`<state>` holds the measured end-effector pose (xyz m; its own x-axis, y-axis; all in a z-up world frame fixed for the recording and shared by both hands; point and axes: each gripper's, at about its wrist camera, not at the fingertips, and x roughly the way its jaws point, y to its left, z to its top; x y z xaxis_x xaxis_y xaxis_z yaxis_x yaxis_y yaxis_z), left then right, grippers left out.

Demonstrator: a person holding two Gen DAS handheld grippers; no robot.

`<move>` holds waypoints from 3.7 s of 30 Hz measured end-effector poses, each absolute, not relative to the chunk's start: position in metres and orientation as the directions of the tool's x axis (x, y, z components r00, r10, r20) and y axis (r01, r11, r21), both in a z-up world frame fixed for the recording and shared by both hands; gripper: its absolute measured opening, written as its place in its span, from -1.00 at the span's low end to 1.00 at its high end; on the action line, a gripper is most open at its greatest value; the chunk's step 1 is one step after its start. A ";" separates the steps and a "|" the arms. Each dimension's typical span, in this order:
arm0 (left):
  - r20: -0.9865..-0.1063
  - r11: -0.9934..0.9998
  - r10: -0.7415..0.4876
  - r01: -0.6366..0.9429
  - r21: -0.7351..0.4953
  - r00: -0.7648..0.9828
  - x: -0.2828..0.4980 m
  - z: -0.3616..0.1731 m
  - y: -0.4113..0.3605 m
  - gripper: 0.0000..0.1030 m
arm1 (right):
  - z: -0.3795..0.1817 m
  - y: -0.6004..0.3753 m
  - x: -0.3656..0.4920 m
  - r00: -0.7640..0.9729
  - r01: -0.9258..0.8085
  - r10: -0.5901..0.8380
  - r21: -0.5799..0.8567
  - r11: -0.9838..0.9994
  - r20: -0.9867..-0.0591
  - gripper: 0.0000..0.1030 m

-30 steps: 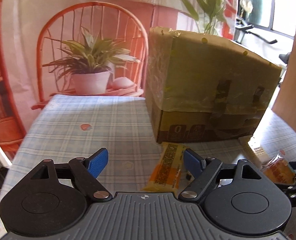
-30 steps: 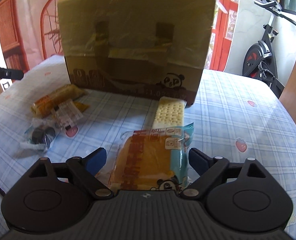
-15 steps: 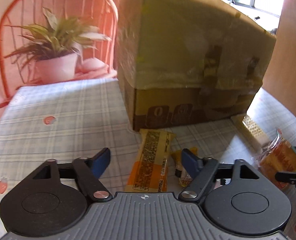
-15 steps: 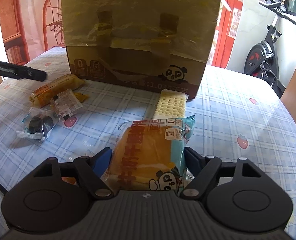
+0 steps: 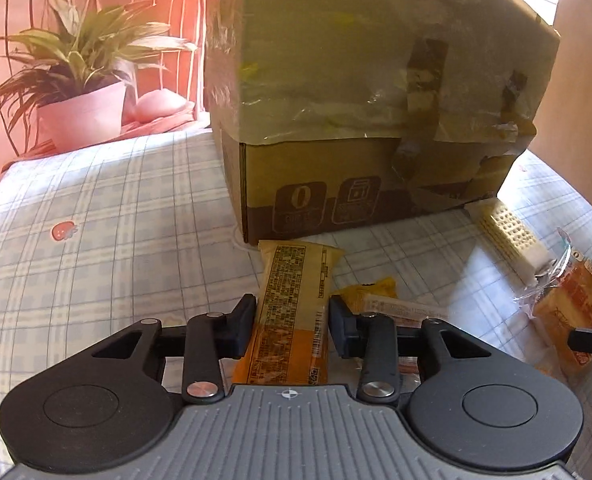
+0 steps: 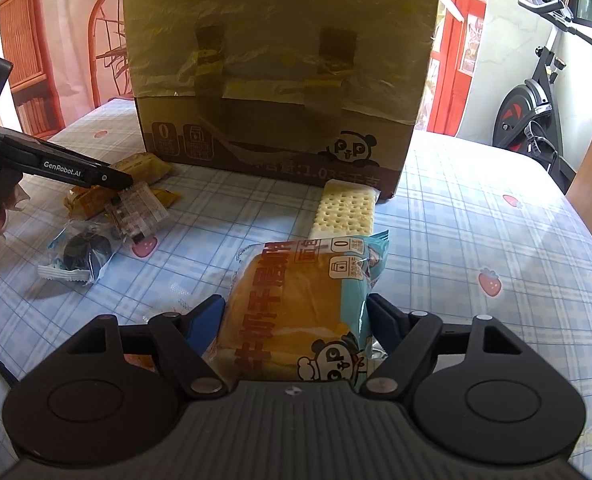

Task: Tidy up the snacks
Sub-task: 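Close the left gripper on the snack bar while the right closes on the bun pack, then lift the snack bar and bun pack and carry them over the box, then open both grippers to drop the bar and bun pack into the box, then reach the left gripper to the blue-wrapped snack while the right reaches the red-white packet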

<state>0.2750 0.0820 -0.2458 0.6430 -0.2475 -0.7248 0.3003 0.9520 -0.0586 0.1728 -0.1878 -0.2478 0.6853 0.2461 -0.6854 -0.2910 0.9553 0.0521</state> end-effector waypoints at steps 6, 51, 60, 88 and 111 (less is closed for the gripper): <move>-0.703 0.962 -0.247 0.256 -0.095 0.667 0.261 -0.240 0.093 -0.21 | -0.248 -0.188 0.174 0.685 -0.289 0.247 0.055 0.956 -0.686 0.52; -0.277 0.948 -0.314 0.285 -0.143 0.908 0.291 -0.042 0.052 -0.21 | -0.069 -0.225 0.278 0.900 -0.346 0.360 0.098 0.933 -0.245 0.46; -0.326 0.960 -0.274 0.241 -0.139 0.905 0.353 -0.056 0.040 -0.21 | -0.077 -0.200 0.344 0.923 -0.322 0.317 0.014 0.947 -0.219 0.46; -0.396 0.954 -0.299 0.263 -0.144 0.868 0.315 -0.059 0.055 0.25 | -0.086 -0.211 0.293 0.919 -0.295 0.307 0.086 0.952 -0.245 0.88; -0.618 0.945 -0.284 0.106 -0.308 0.733 0.198 -0.188 0.083 0.28 | -0.198 -0.217 0.186 0.823 -0.311 0.341 0.142 0.940 -0.454 0.99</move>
<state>0.1981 0.0834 -0.1878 0.7334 -0.2838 -0.6178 0.1062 0.9453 -0.3083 0.1863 -0.2171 -0.1976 0.8233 0.3410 -0.4538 -0.3111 0.9397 0.1418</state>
